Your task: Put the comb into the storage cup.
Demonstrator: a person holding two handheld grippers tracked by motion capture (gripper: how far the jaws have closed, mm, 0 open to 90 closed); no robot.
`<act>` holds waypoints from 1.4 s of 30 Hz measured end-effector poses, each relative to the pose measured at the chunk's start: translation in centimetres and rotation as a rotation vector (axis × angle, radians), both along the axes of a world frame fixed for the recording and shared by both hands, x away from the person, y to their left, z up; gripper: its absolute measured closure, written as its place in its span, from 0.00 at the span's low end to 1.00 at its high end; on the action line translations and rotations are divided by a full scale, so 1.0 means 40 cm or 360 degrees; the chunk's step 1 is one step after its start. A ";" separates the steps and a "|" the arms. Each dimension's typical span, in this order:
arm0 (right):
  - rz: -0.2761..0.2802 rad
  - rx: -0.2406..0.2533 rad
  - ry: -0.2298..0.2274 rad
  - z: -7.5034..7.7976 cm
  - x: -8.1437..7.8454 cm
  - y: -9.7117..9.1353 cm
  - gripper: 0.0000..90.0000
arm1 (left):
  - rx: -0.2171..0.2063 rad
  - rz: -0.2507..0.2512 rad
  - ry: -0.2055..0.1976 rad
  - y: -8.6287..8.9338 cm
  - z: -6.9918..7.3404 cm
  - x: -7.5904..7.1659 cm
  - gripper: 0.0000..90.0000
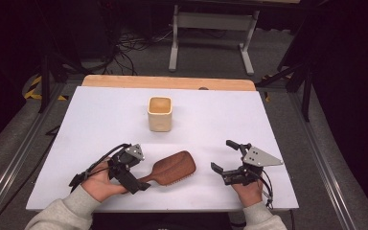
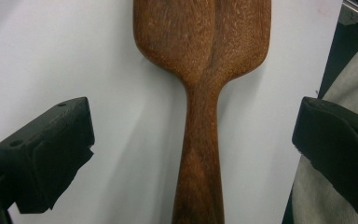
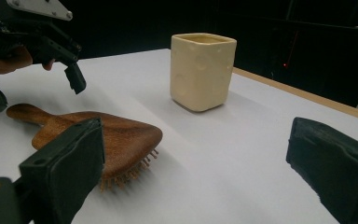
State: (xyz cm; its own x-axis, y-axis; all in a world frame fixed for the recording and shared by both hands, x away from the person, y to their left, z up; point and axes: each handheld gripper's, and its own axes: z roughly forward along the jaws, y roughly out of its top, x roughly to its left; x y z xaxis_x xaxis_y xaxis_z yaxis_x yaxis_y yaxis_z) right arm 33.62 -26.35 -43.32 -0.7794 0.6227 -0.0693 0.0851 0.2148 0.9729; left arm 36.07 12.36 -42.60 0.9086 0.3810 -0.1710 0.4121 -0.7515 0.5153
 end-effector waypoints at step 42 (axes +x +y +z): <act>0.0000 -0.0005 -0.0005 0.000 0.000 0.000 0.05 | 0.0251 0.0065 -0.0082 -0.075 -0.040 -0.025 0.69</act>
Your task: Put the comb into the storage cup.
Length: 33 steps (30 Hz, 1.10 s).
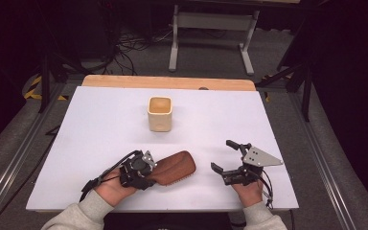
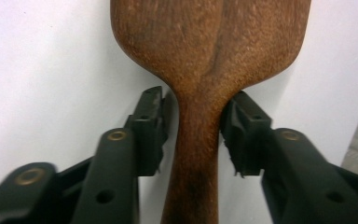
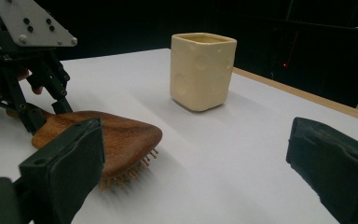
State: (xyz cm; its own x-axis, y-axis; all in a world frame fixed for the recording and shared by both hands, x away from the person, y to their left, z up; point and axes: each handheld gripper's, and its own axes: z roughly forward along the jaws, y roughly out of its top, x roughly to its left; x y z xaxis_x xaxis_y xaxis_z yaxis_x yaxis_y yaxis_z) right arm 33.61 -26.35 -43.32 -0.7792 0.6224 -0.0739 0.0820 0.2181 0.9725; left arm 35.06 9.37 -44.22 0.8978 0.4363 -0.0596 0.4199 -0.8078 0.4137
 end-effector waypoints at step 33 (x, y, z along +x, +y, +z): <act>0.0001 -0.0012 0.0008 0.009 0.000 0.008 0.06 | -0.0221 -0.0007 -0.0232 0.048 0.040 -0.032 0.81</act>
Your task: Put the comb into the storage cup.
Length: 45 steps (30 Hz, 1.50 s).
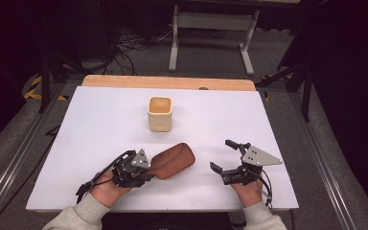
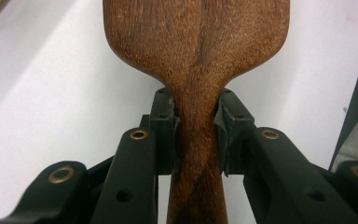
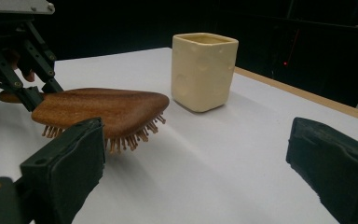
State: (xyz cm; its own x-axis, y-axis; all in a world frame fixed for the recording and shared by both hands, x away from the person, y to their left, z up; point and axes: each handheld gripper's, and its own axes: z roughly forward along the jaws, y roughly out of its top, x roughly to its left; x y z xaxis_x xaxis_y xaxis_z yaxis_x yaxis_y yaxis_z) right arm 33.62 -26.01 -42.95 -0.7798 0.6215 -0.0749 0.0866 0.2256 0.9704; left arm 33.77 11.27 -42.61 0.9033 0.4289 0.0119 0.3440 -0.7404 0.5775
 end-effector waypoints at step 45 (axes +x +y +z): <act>0.0298 -0.0157 0.0251 0.127 0.043 0.202 0.03 | -0.0467 0.0216 -0.0475 0.101 0.022 -0.045 0.80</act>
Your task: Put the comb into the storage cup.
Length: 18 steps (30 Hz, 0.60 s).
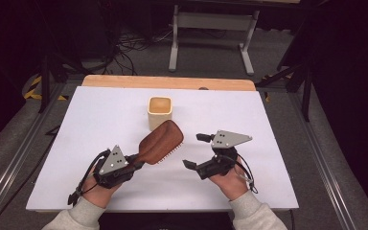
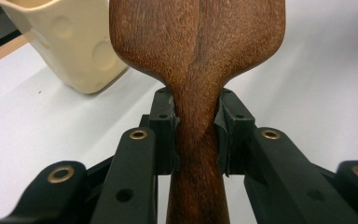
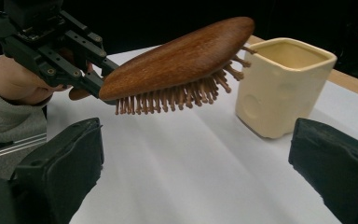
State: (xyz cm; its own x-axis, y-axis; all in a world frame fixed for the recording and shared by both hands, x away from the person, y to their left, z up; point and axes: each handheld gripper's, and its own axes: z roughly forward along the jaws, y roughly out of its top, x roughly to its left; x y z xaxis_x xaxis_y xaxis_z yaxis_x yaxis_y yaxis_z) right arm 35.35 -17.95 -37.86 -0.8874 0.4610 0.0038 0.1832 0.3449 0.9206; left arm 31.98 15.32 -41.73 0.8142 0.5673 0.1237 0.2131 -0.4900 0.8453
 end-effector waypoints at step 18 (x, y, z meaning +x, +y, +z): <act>0.0043 -0.0001 0.0161 0.005 0.060 0.110 0.00 | -0.0007 0.0013 -0.0027 0.005 0.007 -0.006 0.80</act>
